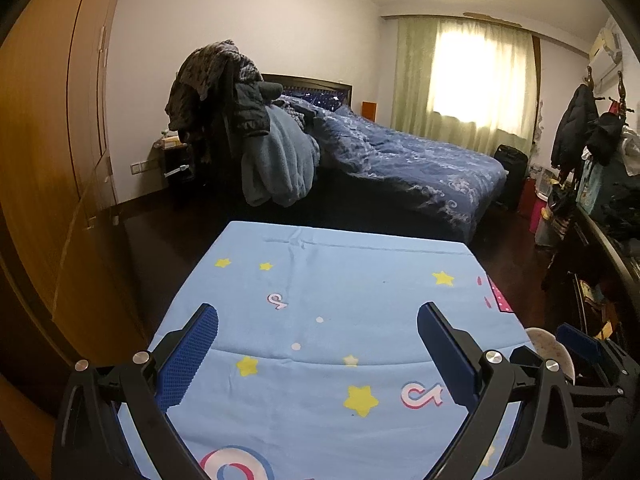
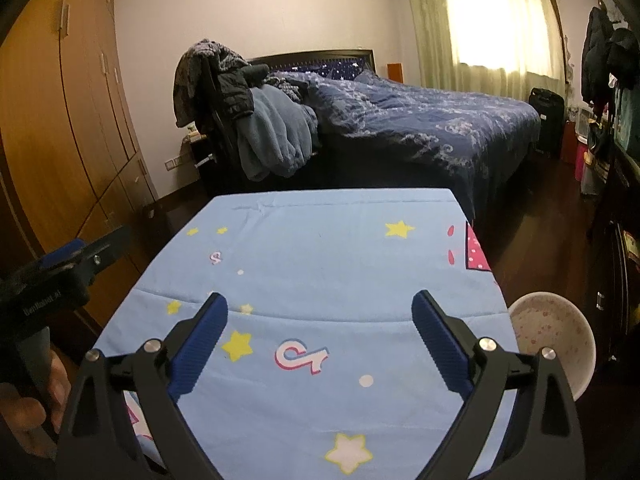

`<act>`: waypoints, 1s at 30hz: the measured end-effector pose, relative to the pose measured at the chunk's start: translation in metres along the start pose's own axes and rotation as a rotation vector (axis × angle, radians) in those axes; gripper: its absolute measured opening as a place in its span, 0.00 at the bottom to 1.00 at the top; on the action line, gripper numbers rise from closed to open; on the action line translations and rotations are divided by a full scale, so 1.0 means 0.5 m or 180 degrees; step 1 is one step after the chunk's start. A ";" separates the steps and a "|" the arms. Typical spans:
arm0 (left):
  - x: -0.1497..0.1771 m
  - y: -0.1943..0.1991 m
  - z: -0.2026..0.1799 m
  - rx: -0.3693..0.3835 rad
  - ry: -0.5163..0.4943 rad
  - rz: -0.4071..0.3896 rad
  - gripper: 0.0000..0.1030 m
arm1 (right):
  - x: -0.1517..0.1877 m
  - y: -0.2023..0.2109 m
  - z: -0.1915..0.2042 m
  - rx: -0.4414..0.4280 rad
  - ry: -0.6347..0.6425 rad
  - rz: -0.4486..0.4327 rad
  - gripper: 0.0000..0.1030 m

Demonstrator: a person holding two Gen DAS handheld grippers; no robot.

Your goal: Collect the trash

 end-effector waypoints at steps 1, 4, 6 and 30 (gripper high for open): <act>-0.002 0.003 0.000 0.0008 0.0001 -0.0008 0.96 | -0.002 0.004 0.003 0.0002 0.0012 -0.0017 0.94; -0.008 0.020 0.002 0.0025 0.0025 -0.0050 0.96 | -0.006 0.014 0.010 -0.0005 0.0040 -0.0052 0.94; -0.012 0.031 0.002 0.0050 0.0030 -0.0070 0.96 | -0.007 0.021 0.012 -0.0015 0.0042 -0.0064 0.94; -0.021 0.101 0.019 -0.0004 0.0105 -0.0204 0.96 | -0.014 0.067 0.042 -0.0029 0.0010 -0.0156 0.95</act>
Point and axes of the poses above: each gripper's, at about its wrist camera, not at the fingertips, and y roughly against the way its jaws point, z to its left, x to its underside, the point moved 5 cm from there along -y, roughly the way its jaws point, and after that the axes turned 14 degrees about -x, right-handed, at the moved point
